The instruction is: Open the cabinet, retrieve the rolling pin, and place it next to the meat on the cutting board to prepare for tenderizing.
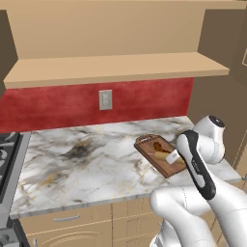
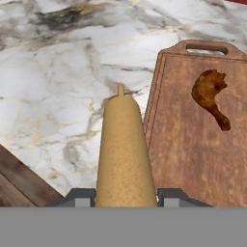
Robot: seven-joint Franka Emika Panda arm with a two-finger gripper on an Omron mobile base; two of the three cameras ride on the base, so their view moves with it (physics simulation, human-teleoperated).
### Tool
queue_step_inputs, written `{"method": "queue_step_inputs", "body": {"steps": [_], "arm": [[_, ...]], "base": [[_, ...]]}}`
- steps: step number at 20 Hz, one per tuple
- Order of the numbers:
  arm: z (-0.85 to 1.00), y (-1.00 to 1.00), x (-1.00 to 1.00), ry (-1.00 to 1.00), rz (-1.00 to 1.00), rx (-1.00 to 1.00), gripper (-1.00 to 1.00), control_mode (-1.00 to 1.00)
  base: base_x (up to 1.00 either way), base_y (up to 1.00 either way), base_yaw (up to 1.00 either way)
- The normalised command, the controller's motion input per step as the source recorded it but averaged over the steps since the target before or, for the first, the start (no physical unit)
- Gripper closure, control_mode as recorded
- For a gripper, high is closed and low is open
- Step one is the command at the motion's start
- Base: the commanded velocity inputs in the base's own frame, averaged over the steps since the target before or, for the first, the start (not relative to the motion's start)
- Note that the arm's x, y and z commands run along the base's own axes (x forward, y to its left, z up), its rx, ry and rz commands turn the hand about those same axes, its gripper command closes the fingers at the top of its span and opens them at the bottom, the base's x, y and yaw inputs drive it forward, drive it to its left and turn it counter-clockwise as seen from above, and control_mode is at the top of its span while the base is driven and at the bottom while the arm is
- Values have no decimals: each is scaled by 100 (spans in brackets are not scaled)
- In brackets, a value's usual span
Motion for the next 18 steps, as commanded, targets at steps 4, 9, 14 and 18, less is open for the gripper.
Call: {"method": "queue_step_inputs", "body": {"steps": [4,9,14,18], "arm": [[-24,-6,22,0,4,0,100,-100],[-23,-12,18,0,4,0,100,-100],[-23,-12,17,0,3,0,100,-100],[-20,-12,18,0,3,0,100,-100]], "base": [[0,0,0],[0,0,0],[0,0,0],[0,0,0]]}}
